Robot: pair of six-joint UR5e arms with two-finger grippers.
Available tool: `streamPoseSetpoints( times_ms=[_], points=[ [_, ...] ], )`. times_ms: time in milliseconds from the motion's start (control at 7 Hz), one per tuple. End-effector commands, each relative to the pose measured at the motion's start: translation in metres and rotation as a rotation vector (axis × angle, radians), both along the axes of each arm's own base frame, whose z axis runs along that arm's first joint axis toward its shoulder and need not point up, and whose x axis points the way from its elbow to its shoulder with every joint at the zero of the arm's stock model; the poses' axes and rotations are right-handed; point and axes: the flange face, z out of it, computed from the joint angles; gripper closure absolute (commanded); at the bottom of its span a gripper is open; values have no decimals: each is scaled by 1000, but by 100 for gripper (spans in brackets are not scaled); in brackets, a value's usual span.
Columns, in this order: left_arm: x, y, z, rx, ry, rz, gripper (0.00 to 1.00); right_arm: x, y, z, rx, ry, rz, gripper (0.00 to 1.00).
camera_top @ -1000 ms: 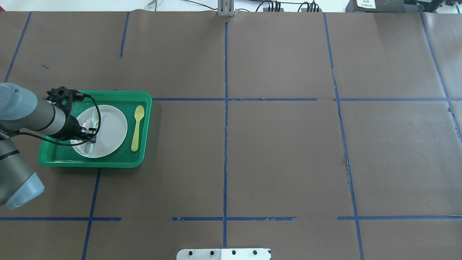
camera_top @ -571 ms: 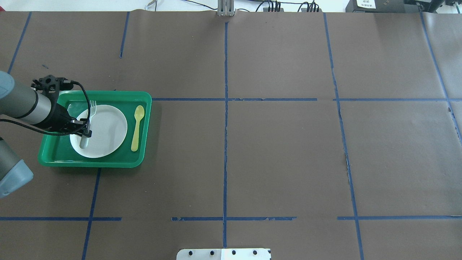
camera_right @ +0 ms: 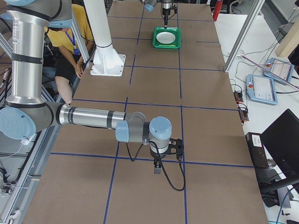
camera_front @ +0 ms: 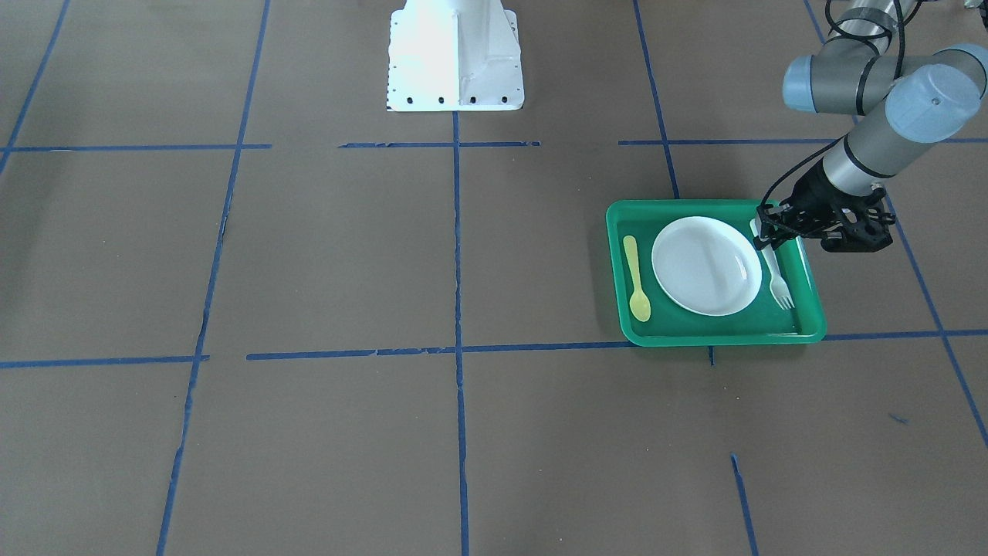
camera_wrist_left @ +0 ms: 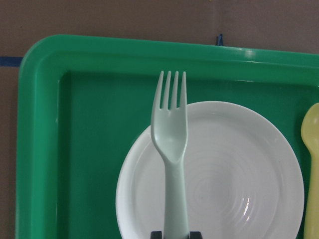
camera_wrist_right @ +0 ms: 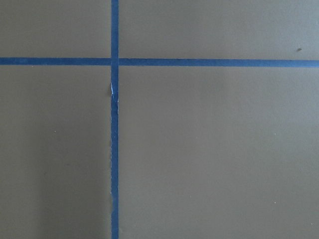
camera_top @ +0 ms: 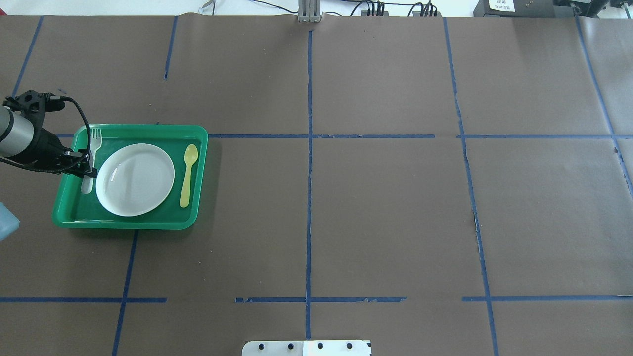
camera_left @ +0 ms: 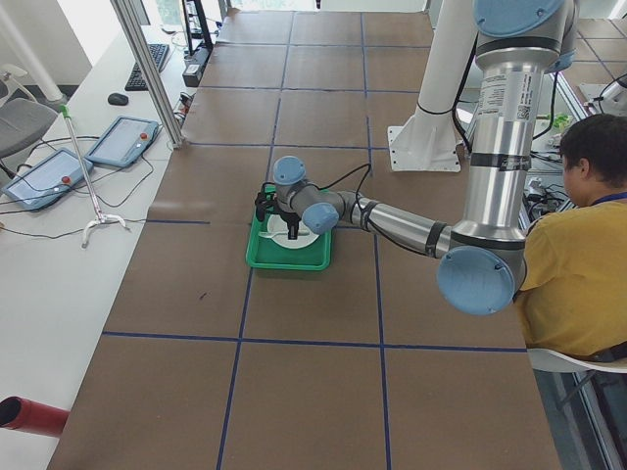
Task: Place fork
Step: 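Lift the fork and carry it off the plate toward the tray edge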
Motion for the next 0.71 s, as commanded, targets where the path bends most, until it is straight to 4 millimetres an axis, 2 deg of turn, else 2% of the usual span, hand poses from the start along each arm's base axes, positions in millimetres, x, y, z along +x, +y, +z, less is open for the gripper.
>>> streamPoseSetpoints(
  times_ms=[0,286,429,571],
  points=[
    [-7,10,34,47,-7,34,100,0,0,0,0,-1,0,0],
    [-2,6,51,51,-21,31,100,0,0,0,0,-1,0,0],
    [-1,6,52,51,-22,33,100,0,0,0,0,-1,0,0],
    [-1,7,53,48,-24,33,80,0,0,0,1,0,0,0]
  ],
)
